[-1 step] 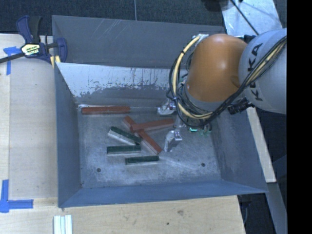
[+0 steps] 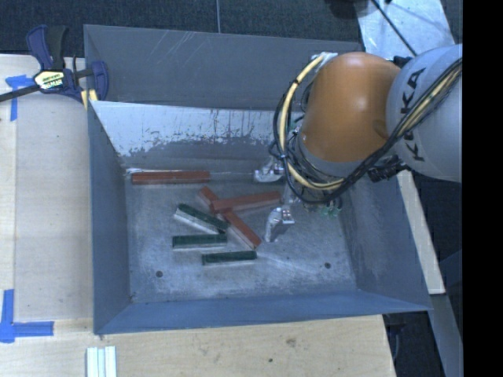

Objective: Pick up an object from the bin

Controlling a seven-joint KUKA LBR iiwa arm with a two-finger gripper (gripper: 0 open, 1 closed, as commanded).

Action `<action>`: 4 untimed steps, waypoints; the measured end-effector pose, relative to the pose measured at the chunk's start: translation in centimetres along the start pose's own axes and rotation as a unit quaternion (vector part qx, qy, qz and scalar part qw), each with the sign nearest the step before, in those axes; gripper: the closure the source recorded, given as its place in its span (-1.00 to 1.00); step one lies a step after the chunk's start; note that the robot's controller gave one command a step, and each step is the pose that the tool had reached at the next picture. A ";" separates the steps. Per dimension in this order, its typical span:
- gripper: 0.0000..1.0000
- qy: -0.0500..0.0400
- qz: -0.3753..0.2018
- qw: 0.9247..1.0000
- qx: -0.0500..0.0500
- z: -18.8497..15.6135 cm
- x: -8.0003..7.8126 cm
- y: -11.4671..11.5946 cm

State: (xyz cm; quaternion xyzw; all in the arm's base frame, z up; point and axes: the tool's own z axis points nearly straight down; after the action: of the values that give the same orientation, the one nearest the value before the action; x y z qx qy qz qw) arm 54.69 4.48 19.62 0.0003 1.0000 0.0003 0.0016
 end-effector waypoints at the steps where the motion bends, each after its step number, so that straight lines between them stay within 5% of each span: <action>1: -1.00 -0.004 -0.036 0.999 0.000 7.0 -5.0 1.0; 2: -1.00 0.002 -0.021 1.000 0.000 8.3 -6.5 1.5; 3: -1.00 -0.001 0.066 0.998 0.000 7.2 -6.0 6.8; 4: -1.00 0.005 0.032 0.999 -0.001 11.9 -7.6 6.7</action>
Offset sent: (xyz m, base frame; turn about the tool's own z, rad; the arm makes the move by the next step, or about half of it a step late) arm 0.0716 0.0188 -0.0677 -0.0221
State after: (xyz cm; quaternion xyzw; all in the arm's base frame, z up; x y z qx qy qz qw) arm 62.31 11.17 7.77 0.0326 0.9995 0.0013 -0.0032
